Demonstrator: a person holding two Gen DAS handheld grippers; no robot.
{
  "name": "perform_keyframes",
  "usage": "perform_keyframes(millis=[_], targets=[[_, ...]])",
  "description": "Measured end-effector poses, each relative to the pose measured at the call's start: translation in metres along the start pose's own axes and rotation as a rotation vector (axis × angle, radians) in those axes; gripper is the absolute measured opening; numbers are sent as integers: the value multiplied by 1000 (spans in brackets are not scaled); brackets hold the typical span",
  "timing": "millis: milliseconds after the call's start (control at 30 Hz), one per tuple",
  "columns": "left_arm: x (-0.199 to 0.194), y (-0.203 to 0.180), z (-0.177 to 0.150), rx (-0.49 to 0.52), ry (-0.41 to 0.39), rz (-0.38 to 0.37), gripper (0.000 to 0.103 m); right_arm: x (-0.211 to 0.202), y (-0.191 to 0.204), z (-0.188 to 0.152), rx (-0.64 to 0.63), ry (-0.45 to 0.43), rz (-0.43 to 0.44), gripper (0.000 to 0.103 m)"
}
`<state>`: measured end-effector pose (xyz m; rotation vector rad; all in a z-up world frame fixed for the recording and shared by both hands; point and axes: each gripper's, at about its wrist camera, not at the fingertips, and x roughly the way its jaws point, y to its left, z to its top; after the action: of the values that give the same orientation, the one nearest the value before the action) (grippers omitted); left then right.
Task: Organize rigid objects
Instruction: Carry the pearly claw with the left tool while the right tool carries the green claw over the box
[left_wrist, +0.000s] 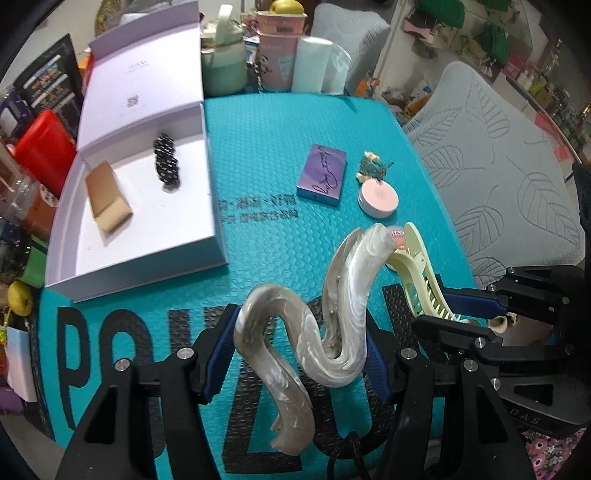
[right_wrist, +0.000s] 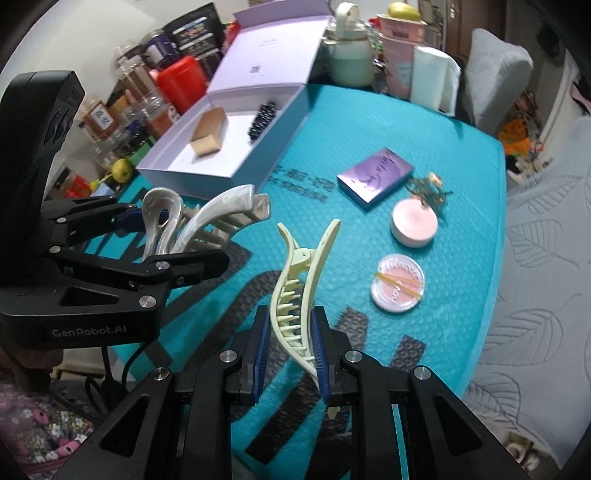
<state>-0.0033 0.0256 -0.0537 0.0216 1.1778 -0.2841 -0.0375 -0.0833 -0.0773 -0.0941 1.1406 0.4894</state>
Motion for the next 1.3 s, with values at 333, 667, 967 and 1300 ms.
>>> perform_keyframes(millis=[333,667,967,1300], targets=[[-29,7,-7,-37,-71,56,61,-13,25,9,-102,-50,41,22],[-64,20,-10,-95,-146,96,61,-29,48,22,-177,-90,77,22],[-81,30,-10,-106,-184,131,61,-38,64,37,-230,-121,81,22],[-69,55,-5,-156,-169,143,61,-23,75,55,-280,-119,61,22]])
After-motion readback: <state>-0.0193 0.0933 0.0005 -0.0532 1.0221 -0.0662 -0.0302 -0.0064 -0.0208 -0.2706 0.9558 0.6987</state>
